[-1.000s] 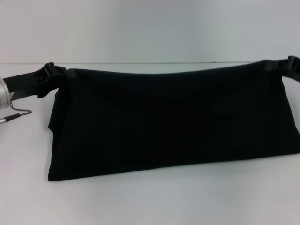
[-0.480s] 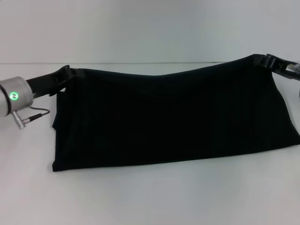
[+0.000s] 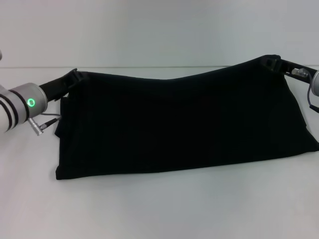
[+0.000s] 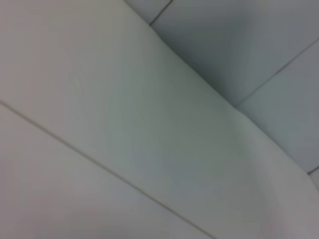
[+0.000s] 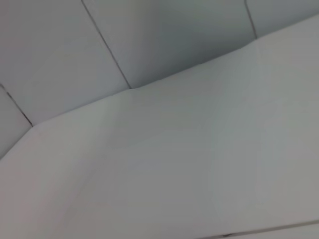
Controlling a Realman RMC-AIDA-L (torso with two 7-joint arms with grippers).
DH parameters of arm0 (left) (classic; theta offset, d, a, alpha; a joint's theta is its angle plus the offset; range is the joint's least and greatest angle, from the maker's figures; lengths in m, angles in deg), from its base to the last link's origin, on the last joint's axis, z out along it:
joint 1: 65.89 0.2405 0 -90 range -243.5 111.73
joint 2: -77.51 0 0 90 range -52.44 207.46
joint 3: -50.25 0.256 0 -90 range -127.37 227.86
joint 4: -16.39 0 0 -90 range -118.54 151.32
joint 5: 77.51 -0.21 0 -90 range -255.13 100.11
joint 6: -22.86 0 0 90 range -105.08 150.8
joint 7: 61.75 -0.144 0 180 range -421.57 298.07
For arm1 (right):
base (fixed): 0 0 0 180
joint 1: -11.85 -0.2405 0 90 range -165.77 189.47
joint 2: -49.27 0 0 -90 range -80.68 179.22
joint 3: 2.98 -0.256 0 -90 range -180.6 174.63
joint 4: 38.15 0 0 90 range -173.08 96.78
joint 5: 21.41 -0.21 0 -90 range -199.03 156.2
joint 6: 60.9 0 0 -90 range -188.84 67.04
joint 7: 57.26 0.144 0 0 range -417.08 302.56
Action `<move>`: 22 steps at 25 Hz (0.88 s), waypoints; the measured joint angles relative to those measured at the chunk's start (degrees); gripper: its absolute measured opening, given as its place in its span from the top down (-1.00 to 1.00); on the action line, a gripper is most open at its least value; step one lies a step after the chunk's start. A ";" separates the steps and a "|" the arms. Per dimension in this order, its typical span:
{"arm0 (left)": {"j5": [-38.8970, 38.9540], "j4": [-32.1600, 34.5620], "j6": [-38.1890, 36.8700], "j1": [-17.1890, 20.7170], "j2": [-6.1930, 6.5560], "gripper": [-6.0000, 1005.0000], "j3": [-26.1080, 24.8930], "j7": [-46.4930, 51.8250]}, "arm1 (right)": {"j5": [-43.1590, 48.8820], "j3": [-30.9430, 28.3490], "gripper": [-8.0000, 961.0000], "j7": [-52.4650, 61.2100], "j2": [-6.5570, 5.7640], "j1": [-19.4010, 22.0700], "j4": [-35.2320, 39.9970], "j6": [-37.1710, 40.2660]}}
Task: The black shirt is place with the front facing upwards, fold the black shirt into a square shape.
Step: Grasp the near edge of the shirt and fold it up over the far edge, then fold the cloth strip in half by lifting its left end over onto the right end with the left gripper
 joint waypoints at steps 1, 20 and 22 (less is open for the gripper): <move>2.35 -0.24 0.52 0.11 -0.33 0.86 -0.14 -2.19 | -0.84 0.09 0.64 -1.13 0.01 -0.01 -0.34 -0.23; 12.25 -2.69 -12.35 5.43 1.10 -0.13 0.11 -8.07 | -5.77 1.90 -0.38 -9.01 0.03 0.83 -3.34 -7.80; 12.19 -3.13 -17.51 6.27 1.88 -0.18 0.24 -7.99 | -5.95 2.73 -0.41 -8.79 0.04 0.65 -3.35 -8.45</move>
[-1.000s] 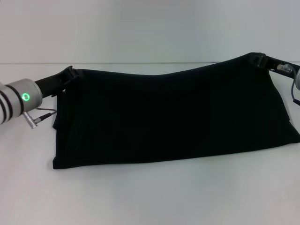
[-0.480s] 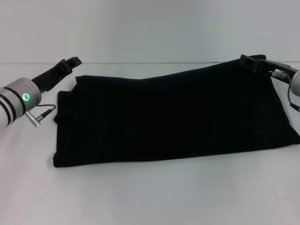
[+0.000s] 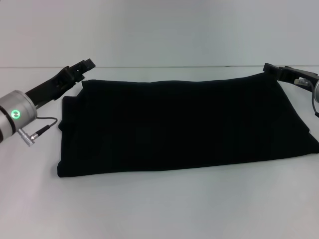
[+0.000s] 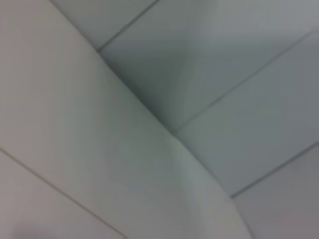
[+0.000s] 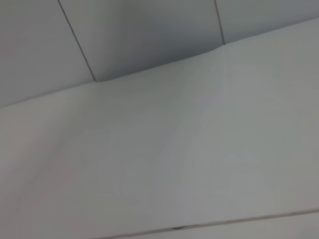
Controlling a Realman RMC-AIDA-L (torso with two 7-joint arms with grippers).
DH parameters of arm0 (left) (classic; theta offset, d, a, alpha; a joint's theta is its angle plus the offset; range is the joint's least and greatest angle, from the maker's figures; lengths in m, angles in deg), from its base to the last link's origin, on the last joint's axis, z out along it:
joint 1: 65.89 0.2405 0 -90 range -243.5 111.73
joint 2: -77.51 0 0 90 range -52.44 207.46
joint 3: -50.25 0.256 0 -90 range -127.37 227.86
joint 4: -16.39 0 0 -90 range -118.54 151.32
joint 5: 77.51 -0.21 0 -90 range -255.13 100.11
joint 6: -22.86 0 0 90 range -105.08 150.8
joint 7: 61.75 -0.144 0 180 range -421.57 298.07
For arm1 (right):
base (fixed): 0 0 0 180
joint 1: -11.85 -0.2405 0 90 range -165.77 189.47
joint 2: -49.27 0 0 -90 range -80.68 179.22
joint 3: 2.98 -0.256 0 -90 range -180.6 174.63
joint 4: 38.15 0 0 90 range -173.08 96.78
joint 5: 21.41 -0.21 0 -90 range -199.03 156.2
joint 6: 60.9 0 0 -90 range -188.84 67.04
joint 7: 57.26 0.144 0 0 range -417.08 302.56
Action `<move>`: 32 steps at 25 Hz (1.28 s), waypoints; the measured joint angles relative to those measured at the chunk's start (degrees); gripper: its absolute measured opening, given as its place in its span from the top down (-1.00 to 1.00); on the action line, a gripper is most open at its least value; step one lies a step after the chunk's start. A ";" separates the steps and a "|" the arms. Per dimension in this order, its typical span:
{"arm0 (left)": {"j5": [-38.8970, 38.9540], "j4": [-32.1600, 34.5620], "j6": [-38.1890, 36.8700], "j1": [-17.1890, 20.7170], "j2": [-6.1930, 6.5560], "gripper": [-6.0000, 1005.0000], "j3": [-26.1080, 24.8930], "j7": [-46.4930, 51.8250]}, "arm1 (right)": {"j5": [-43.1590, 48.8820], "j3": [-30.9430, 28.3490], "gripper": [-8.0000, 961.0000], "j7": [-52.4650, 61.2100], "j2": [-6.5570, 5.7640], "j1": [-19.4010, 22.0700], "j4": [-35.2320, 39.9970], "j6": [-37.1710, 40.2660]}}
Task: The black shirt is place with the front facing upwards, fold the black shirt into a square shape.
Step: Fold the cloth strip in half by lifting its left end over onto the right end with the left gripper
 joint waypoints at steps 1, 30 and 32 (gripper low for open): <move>-0.04 -0.04 -1.21 0.21 0.15 -0.18 0.03 0.01 | -0.33 0.06 -0.40 0.15 0.01 0.00 0.01 0.20; -16.30 8.67 -26.59 16.64 5.83 -0.82 8.99 38.71 | -2.41 12.64 -0.95 -30.92 0.18 13.96 5.39 44.90; -17.31 8.85 -25.20 16.56 5.88 -0.82 8.87 40.49 | -2.45 12.65 -0.95 -30.93 0.20 13.96 5.29 44.51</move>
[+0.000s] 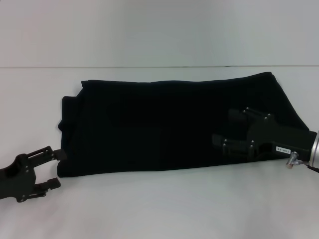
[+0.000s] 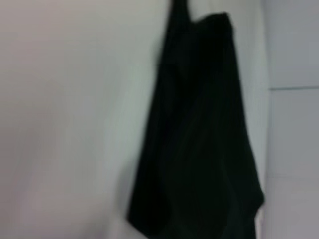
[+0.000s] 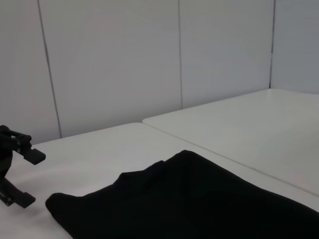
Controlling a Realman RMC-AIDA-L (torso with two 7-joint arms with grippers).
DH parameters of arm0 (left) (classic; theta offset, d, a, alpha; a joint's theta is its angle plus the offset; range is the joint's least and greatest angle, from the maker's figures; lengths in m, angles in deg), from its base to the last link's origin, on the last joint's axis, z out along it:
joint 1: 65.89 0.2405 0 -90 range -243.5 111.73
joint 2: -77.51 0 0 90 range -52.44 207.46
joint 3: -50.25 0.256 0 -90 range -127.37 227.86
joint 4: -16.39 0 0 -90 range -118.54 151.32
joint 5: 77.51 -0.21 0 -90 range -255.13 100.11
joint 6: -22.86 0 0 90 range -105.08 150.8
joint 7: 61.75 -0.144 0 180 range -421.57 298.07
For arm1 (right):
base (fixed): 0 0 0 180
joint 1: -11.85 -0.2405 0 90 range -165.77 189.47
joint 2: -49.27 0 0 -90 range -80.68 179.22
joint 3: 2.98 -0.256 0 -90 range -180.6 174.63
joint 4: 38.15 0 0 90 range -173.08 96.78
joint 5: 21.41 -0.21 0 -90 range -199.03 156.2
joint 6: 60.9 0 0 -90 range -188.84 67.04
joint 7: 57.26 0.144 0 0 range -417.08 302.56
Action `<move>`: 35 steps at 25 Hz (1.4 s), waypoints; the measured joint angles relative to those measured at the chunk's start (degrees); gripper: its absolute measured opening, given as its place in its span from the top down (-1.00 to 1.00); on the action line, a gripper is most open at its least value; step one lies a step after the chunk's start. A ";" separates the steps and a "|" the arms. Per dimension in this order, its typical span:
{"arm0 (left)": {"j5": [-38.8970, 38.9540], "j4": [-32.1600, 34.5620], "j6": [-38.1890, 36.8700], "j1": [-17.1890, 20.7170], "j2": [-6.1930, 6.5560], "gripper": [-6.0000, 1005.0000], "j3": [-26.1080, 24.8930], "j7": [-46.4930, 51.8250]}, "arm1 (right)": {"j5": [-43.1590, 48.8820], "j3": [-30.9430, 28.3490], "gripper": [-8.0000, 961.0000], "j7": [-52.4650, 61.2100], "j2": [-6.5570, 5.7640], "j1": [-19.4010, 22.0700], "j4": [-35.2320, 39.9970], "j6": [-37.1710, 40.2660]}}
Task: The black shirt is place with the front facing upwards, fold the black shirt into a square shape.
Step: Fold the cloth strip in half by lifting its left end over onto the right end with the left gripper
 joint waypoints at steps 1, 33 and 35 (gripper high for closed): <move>-0.24 0.02 0.45 -0.03 0.02 -0.82 0.00 0.49 | -0.03 0.01 -0.95 0.00 0.01 0.04 -0.01 -0.11; -2.51 -2.56 11.23 -5.71 -0.42 -0.81 3.40 2.52 | -0.31 -0.31 -0.94 -0.09 0.13 -0.12 -1.09 -0.29; -2.52 -2.49 11.88 -5.81 -0.44 -0.80 3.75 2.54 | -0.32 -0.40 -0.94 -0.09 0.13 -0.17 -1.29 -0.29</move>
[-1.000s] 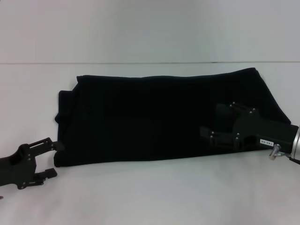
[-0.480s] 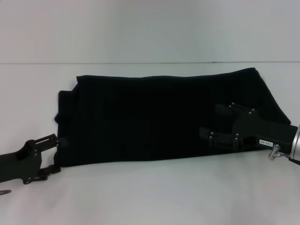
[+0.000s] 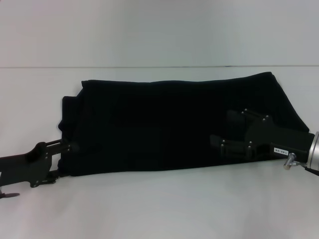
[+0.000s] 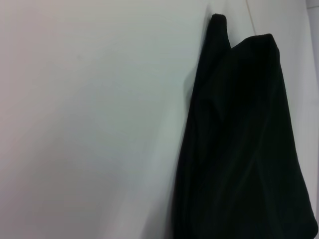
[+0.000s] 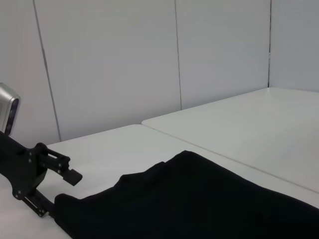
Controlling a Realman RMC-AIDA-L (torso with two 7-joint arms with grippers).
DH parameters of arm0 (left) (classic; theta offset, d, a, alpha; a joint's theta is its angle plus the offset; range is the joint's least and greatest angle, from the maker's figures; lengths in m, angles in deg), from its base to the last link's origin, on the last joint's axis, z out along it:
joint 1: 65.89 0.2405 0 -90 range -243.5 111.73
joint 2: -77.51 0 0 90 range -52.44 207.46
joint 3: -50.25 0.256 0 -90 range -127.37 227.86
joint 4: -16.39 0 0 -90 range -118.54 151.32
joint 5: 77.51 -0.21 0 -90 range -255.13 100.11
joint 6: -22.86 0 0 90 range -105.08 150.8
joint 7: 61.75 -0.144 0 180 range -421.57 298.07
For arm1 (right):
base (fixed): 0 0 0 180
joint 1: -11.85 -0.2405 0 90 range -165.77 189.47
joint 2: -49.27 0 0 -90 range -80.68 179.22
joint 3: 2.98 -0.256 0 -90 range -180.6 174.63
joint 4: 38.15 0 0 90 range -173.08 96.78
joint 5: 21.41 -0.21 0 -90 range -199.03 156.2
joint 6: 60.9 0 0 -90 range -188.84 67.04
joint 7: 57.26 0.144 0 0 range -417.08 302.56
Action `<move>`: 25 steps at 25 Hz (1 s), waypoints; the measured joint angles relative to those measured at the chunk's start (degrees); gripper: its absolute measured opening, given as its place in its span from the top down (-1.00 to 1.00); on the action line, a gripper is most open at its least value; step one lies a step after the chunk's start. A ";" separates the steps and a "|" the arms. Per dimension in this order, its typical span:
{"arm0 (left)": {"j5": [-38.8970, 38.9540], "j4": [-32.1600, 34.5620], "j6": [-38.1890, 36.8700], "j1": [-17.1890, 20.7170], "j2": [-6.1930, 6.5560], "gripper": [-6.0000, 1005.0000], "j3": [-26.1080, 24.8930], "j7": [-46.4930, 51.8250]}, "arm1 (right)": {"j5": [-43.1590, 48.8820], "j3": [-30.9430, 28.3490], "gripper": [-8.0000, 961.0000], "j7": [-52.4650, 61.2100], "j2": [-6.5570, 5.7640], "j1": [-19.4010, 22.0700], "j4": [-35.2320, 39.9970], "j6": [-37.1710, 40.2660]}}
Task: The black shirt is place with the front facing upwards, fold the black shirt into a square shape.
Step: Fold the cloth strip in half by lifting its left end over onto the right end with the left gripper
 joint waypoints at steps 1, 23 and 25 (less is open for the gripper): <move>-0.04 0.00 0.17 -0.11 0.04 -0.78 0.25 0.00 | -0.01 -0.05 -0.94 0.01 0.00 -0.02 -0.08 0.00; -0.14 2.02 1.49 -0.87 0.40 0.74 5.40 0.82 | 0.16 0.27 -0.94 0.09 0.00 -0.17 -0.08 0.09; -0.15 2.06 1.48 -0.92 0.41 0.80 5.40 0.77 | 0.23 0.36 -0.94 0.09 -0.01 -0.23 -0.08 0.08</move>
